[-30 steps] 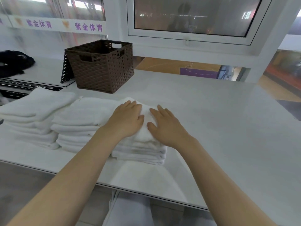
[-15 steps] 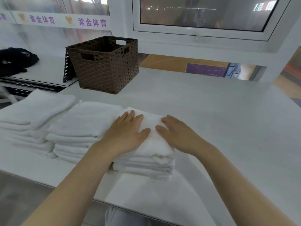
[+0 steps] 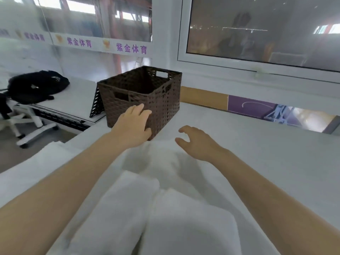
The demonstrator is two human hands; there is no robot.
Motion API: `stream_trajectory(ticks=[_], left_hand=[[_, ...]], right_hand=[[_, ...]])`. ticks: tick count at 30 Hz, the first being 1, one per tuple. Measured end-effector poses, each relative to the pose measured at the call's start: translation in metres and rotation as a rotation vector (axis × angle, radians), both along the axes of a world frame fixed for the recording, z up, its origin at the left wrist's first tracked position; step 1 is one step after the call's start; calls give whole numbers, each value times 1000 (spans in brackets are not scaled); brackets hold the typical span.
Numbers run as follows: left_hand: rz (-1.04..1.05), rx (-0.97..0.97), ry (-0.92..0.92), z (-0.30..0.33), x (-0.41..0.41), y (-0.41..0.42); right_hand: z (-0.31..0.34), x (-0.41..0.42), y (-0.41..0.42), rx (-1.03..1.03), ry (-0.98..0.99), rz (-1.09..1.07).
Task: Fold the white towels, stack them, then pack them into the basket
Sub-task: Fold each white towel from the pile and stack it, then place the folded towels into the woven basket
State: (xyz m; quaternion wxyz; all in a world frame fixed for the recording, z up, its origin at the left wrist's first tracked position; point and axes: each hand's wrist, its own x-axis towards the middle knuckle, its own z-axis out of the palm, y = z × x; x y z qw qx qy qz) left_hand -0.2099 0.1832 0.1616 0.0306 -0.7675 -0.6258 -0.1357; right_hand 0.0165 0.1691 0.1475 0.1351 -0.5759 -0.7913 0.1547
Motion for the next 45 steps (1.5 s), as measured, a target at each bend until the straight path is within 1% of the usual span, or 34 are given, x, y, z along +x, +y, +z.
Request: stream_trajectory(ticks=[4, 6, 8, 11, 14, 16, 18, 20, 23, 28, 33, 36, 41, 45], left_hand=[[120, -52, -53, 5, -43, 49], [150, -72, -92, 9, -57, 68], [160, -105, -125, 10, -67, 84], [146, -146, -127, 3, -78, 102], [138, -167, -130, 5, -89, 115], [125, -174, -101, 11, -95, 121], [109, -181, -56, 15, -99, 125], [89, -183, -2, 19, -99, 127], [74, -175, 26, 25, -92, 124], [13, -87, -32, 20, -56, 99], [-100, -71, -59, 24, 8, 73], [-177, -62, -38, 28, 55, 60], [-286, -167, 6, 43, 150, 45], [-371, -271, 21, 51, 229, 23]], right_hand=[[15, -44, 67, -70, 25, 77], [23, -67, 92, -28, 75, 107], [30, -89, 115, 64, 100, 121], [38, -114, 145, 122, 30, 151], [40, -125, 167, 50, -93, 159], [41, -128, 175, 62, -154, 154], [41, -127, 177, 134, -183, 114], [43, -119, 177, 140, -187, 53], [46, -97, 174, 82, -212, -1], [45, -49, 144, 43, -212, -82], [42, 25, 99, -12, -131, -164], [43, 81, 71, -17, -143, -195], [52, 177, 21, -79, -160, -264], [52, 254, -23, -114, -116, -363]])
